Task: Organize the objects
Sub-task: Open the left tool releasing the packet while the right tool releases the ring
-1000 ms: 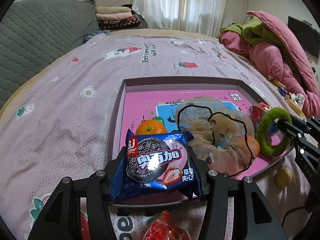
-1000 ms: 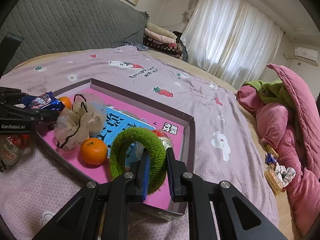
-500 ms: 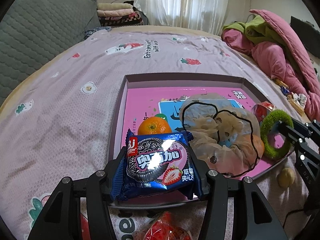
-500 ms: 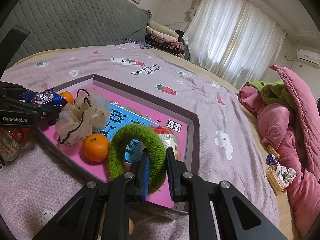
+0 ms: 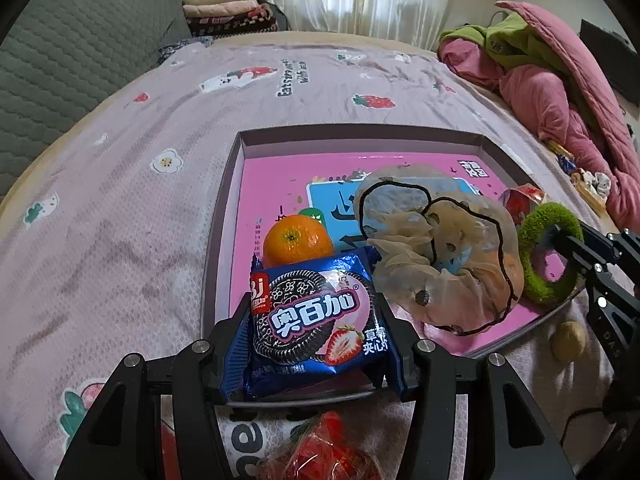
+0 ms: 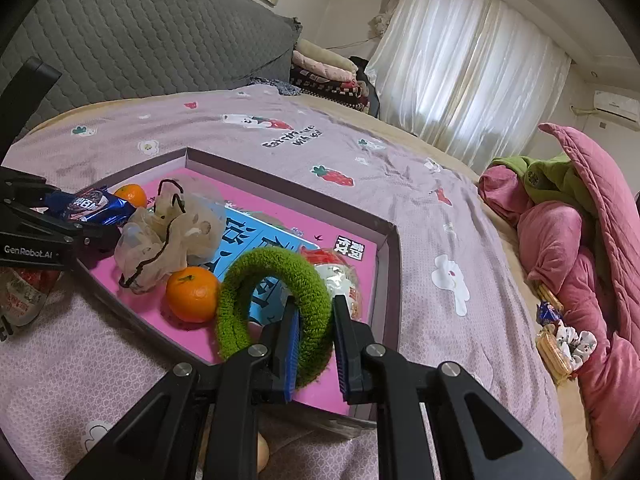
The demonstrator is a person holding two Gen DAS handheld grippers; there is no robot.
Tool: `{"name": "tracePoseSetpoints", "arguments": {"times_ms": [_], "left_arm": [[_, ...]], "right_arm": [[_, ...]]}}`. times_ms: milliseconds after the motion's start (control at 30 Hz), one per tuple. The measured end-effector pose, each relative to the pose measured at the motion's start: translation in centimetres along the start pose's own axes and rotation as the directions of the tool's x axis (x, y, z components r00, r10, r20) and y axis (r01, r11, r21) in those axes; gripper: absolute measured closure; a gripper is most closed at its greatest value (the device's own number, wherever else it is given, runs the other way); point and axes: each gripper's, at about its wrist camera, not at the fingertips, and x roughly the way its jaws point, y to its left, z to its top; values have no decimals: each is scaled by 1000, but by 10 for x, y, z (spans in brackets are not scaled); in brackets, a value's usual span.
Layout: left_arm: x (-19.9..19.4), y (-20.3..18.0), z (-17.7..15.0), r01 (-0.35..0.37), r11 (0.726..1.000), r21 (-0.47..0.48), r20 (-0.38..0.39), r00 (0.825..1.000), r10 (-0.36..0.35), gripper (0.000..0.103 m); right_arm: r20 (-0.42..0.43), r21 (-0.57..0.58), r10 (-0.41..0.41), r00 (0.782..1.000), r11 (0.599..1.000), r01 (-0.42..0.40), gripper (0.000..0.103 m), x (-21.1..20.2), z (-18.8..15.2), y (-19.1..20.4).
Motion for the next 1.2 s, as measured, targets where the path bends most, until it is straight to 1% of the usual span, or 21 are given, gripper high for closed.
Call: {"name": "tracePoseSetpoints", "arguments": {"times_ms": [267, 467, 767, 900, 1000, 1133, 1200], "left_arm": [[2, -1, 0, 4, 1000, 3, 19, 1000, -4, 45], [2, -2, 0, 5, 1000, 6, 16, 1000, -5, 44], [2, -1, 1, 27, 1000, -4, -15, 1000, -27, 44], [2, -1, 2, 45, 999, -9, -39, 998, -45, 42], [2, -1, 2, 45, 999, -8, -42, 998, -45, 41], [0, -1, 2, 50, 999, -12, -47, 998, -50, 41], [0, -2, 2, 49, 999, -12, -50, 998, -49, 41]], "right_arm": [[0, 4, 2, 1000, 1000, -2, 87, 0, 0, -1], [-1, 2, 3, 1000, 1000, -3, 87, 0, 0, -1], [-14, 13, 7, 1000, 1000, -7, 87, 2, -1, -1], [-21, 18, 0, 1000, 1000, 1, 87, 1, -1, -2], [-23, 26, 1, 1000, 1000, -1, 87, 1, -1, -5], [-23, 33, 0, 1000, 999, 1, 85, 0, -1, -8], [-24, 37, 2, 1000, 999, -1, 79, 0, -1, -9]]}}
